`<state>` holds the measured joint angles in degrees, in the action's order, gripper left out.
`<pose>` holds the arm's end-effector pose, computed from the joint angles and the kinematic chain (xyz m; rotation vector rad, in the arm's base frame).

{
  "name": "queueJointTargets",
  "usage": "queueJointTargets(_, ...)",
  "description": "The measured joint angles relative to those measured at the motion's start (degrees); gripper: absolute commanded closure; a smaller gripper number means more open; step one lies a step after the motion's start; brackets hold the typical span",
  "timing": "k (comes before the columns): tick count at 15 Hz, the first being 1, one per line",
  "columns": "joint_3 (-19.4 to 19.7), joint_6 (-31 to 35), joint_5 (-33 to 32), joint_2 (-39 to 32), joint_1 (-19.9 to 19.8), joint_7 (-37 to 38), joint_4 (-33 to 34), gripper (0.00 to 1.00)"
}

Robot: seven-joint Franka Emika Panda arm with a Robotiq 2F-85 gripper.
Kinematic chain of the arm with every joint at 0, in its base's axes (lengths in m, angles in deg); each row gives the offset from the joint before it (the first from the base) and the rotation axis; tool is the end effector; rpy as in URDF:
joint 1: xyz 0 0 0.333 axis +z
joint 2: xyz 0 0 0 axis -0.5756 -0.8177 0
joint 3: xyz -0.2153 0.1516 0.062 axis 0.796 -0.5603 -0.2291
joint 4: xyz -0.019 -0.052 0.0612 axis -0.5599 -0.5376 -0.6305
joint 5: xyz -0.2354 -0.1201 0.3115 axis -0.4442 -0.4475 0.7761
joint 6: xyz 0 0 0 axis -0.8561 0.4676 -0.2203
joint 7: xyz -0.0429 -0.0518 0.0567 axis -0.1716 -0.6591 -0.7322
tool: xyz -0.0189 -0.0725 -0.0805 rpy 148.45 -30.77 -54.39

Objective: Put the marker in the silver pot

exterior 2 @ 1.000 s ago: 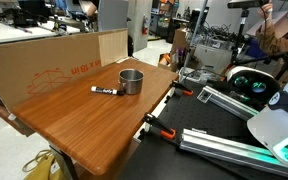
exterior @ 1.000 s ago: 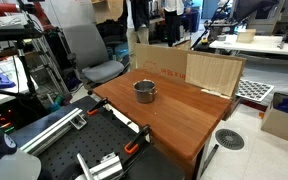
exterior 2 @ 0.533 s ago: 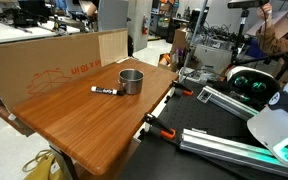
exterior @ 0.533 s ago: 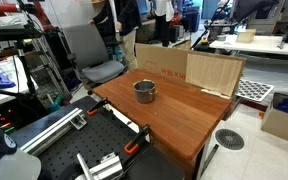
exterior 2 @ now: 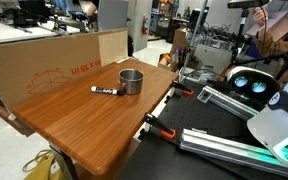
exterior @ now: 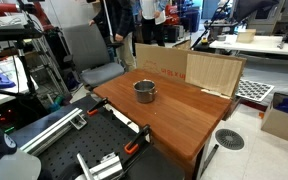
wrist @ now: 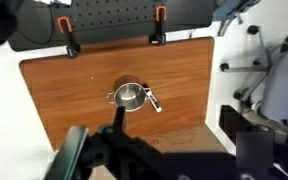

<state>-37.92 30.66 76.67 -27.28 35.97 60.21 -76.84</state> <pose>0.3595 0.0011 0.4803 -2.9634 0.0796 -0.2135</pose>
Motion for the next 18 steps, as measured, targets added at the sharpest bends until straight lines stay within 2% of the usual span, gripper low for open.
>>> queueJointTargets(8, -1.73, 7.33, 0.0, -7.42, 0.02, -0.63, -0.56, 0.0)
queueJointTargets(12, -4.35, 14.0, -0.07, -15.87, 0.05, 1.41, 0.75, 0.0)
queueJointTargets(18, -7.63, 21.33, -1.9, -31.25, 0.16, 5.14, 7.91, 0.0)
